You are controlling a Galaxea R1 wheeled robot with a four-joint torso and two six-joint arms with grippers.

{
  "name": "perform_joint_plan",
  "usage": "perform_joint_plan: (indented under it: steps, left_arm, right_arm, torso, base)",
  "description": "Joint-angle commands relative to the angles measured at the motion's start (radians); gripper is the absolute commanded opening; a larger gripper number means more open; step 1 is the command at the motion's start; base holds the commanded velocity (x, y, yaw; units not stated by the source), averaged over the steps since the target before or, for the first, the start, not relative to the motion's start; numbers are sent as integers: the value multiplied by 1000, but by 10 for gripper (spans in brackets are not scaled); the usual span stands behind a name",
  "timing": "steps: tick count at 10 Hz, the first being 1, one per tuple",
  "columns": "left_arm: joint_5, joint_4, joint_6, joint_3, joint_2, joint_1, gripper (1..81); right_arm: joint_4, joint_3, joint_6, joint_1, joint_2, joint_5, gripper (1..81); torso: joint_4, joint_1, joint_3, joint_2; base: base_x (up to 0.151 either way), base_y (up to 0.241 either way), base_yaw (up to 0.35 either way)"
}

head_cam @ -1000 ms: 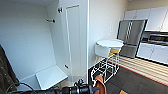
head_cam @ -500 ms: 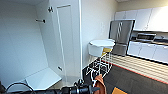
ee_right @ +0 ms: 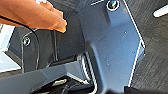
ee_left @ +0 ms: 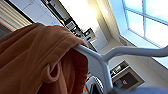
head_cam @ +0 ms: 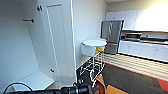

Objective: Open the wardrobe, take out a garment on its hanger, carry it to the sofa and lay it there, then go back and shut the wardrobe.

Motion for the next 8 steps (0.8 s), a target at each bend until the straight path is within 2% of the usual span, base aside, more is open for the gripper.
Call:
perform_joint_plan:
  steps: [1, 8]
  left_arm:
    - [-101, 40, 17, 68, -2, -166, 10]
    - [-113, 49, 19, 76, -6, -160, 10]
  right_arm:
    - [8, 3, -1, 48, 6, -54, 811]
    - [9, 2, -1, 43, 8, -54, 811]
  torso:
    - [0, 0, 0, 0]
    - [0, 0, 0, 0]
  base:
    - [0, 0, -240]
    - [0, 0, -243]
